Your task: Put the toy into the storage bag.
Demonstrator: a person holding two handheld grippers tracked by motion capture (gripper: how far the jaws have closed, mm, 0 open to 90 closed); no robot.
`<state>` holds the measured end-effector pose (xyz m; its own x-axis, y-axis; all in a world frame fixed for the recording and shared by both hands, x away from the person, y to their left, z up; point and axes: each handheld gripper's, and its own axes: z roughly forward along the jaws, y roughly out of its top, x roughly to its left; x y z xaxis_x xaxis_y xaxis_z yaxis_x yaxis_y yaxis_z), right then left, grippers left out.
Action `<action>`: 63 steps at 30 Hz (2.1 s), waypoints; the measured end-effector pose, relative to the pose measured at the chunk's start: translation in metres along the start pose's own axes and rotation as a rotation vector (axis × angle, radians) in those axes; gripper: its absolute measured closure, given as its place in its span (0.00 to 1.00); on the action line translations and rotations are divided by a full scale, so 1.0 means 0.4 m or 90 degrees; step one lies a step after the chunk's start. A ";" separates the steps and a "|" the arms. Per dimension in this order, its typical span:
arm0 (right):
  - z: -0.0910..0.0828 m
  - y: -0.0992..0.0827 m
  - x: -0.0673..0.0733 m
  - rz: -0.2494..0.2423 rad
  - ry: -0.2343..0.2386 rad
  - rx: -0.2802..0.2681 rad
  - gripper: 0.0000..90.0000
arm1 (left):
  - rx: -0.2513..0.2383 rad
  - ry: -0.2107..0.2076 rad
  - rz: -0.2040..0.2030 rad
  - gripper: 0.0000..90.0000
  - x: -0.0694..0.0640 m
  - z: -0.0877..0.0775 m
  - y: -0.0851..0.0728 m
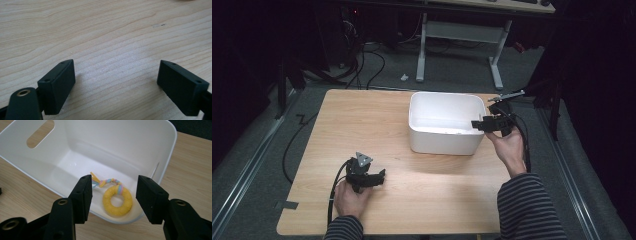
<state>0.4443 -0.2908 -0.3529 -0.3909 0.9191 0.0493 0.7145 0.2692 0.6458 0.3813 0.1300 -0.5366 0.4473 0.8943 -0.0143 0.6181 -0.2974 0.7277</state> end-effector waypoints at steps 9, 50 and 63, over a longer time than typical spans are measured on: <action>-0.056 -0.034 -0.028 0.011 -0.003 -0.045 0.54 | 0.000 0.001 0.000 0.17 0.000 0.000 0.000; -0.194 -0.232 -0.028 -0.009 -0.045 -0.105 0.52 | 0.000 0.001 0.001 0.17 0.000 0.000 0.000; -0.129 -0.318 -0.018 0.011 -0.035 -0.103 0.55 | 0.000 0.001 0.000 0.17 0.000 0.000 0.000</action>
<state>0.3263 -0.3466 -0.3959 -0.3442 0.9386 0.0228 0.6166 0.2076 0.7594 0.3812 0.1299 -0.5366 0.4468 0.8945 -0.0132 0.6175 -0.2977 0.7280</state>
